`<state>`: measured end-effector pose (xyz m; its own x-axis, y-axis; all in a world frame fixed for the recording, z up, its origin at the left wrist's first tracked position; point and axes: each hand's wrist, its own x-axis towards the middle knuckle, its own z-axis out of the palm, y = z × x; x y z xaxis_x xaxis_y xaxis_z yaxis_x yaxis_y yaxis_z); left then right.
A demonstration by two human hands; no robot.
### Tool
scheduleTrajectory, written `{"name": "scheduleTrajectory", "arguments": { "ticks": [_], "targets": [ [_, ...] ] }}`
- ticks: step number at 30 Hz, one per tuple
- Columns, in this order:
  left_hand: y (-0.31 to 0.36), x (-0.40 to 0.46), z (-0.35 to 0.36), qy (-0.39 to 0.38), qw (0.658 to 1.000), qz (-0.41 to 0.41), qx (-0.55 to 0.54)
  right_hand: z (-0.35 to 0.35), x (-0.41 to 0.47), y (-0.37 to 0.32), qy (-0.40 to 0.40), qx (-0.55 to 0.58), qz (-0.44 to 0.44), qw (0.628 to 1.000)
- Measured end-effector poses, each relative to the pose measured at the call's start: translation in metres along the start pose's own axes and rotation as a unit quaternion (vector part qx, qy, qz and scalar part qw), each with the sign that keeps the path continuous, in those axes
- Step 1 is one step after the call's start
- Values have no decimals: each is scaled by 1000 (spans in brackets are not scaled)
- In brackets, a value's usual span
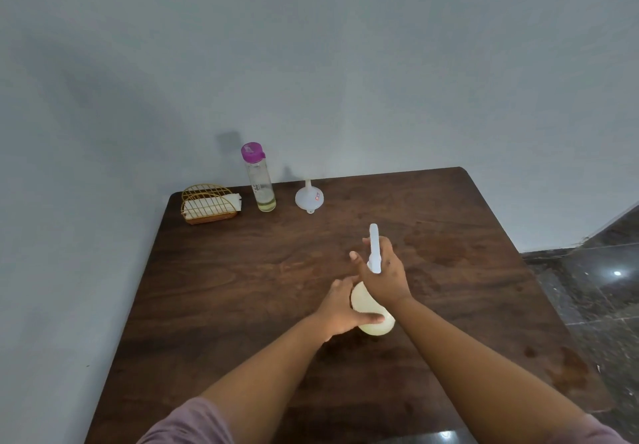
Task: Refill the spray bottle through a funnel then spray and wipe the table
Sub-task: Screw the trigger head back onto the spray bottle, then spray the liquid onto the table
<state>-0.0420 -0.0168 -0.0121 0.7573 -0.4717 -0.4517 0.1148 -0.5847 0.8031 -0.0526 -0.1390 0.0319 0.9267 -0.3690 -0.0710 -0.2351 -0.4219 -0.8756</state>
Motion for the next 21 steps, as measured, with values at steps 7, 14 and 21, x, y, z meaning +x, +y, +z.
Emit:
{"name": "scheduleTrajectory", "arguments": {
  "ticks": [7,14,21],
  "targets": [
    [2,-31,37,-65,997,-11,-40,-5,-9,5,-90,23,83,992],
    [5,-55,72,-10,994,-54,-97,-3,-23,3,-186,-85,109,973],
    [-1,-75,82,-7,991,-58,-118,3,-41,1,-238,-150,139,950]
  ]
}}
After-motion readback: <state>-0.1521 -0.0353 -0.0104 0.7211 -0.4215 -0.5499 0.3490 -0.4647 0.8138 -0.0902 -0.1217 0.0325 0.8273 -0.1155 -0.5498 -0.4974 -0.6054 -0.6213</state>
